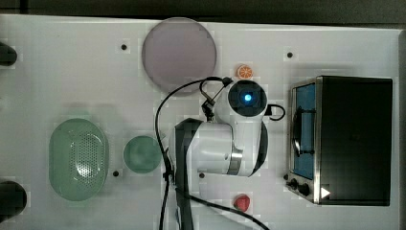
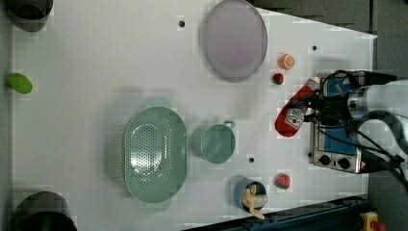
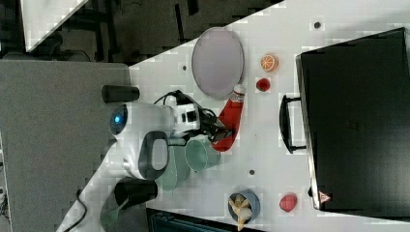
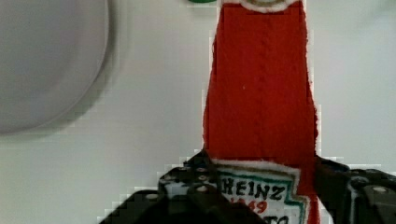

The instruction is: Pick ketchup from strainer and place it on the table

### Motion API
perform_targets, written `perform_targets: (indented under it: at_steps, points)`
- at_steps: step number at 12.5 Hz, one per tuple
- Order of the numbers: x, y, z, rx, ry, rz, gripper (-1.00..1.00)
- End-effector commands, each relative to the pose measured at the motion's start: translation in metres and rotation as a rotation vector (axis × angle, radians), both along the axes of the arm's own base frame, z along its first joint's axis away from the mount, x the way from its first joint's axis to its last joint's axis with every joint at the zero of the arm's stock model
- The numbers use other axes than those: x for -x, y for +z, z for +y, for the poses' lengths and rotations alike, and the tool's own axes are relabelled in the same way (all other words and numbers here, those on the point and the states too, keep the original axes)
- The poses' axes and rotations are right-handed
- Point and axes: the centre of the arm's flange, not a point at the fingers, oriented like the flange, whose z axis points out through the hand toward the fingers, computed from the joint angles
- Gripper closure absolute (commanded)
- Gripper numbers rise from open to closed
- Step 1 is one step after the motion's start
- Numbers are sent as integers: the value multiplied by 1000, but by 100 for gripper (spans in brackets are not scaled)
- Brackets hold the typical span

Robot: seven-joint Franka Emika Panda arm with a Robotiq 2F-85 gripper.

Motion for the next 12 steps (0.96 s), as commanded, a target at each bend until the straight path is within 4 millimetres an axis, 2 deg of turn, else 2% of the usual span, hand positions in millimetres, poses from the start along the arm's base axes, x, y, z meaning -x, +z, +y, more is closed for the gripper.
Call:
perform_targets:
  at_steps: [1,2,4,5,6,8,10,12]
  points:
    - [8,-29,10,-3,83,1,-21]
    - [8,-38,8,9,103,2,-27]
    - [8,-47,6,35,146,3,-69]
    - [7,-44,6,38,147,-5,-91]
    - [4,-36,8,42,148,-19,-100]
    - [-8,-3,13,59,140,-84,-100]
    - [-23,45,20,64,85,-157,-100]
    - [-29,89,26,59,33,-161,-100]
